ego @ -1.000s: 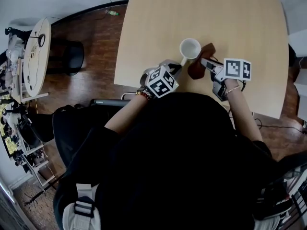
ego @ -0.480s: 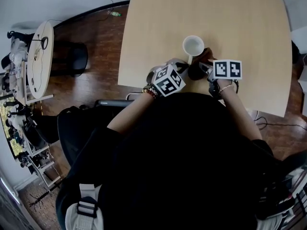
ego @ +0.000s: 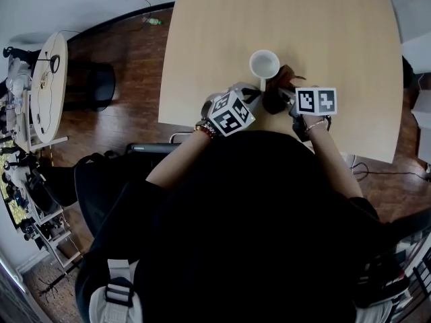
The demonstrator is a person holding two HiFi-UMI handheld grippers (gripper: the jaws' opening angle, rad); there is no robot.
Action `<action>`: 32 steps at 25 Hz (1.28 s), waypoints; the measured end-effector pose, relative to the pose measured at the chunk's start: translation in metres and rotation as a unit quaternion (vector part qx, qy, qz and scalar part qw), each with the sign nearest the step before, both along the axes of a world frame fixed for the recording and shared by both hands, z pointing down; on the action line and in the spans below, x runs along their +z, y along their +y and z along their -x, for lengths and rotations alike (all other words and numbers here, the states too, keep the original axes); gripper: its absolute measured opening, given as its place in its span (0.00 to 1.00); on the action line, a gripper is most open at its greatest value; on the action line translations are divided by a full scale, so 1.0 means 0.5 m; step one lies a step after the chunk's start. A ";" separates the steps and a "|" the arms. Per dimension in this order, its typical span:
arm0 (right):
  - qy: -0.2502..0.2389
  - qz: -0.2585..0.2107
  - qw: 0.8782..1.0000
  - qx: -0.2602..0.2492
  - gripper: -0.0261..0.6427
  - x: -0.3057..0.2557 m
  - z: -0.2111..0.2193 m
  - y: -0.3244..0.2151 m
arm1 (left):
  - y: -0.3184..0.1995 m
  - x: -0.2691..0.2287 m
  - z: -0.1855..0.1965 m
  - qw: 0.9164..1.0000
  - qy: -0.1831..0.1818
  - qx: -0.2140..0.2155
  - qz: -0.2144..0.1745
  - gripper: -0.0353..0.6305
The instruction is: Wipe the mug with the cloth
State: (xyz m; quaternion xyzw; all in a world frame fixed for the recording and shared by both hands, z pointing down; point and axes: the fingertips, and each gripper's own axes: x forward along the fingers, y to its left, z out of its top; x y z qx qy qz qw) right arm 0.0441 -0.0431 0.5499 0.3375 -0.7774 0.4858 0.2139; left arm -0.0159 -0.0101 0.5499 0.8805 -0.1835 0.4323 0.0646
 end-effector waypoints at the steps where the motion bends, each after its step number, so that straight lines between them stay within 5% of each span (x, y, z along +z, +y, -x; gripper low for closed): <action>1: 0.025 -0.018 1.000 0.000 0.13 -0.010 -0.027 -0.006 | -0.002 -0.004 0.004 1.000 0.004 -0.006 -0.002 0.06; 5: 0.157 -0.073 0.984 -0.033 0.13 -0.008 -0.139 -0.038 | -0.013 -0.026 0.032 0.999 0.022 -0.037 -0.008 0.06; 8: 0.231 -0.068 0.965 -0.104 0.14 0.027 -0.166 -0.048 | -0.030 -0.049 0.061 0.996 0.048 -0.074 -0.012 0.06; 13: 0.279 -0.124 0.937 -0.171 0.17 0.059 -0.153 -0.053 | -0.082 -0.116 0.077 0.975 0.155 -0.162 -0.013 0.06; 17: 0.255 -0.165 0.941 -0.149 0.33 0.019 -0.152 -0.042 | -0.111 -0.160 0.100 0.964 0.183 -0.192 -0.033 0.06; 24: 0.193 -0.270 0.942 -0.058 0.33 -0.173 -0.167 -0.059 | -0.155 -0.221 0.139 0.943 0.232 -0.232 -0.058 0.06; 29: 0.109 -0.400 0.909 0.032 0.32 -0.372 -0.146 -0.064 | -0.155 -0.290 0.150 0.932 0.270 -0.231 -0.069 0.06; 32: 0.097 -0.433 0.893 0.073 0.32 -0.431 -0.149 -0.070 | -0.159 -0.350 0.151 0.931 0.279 -0.214 -0.095 0.06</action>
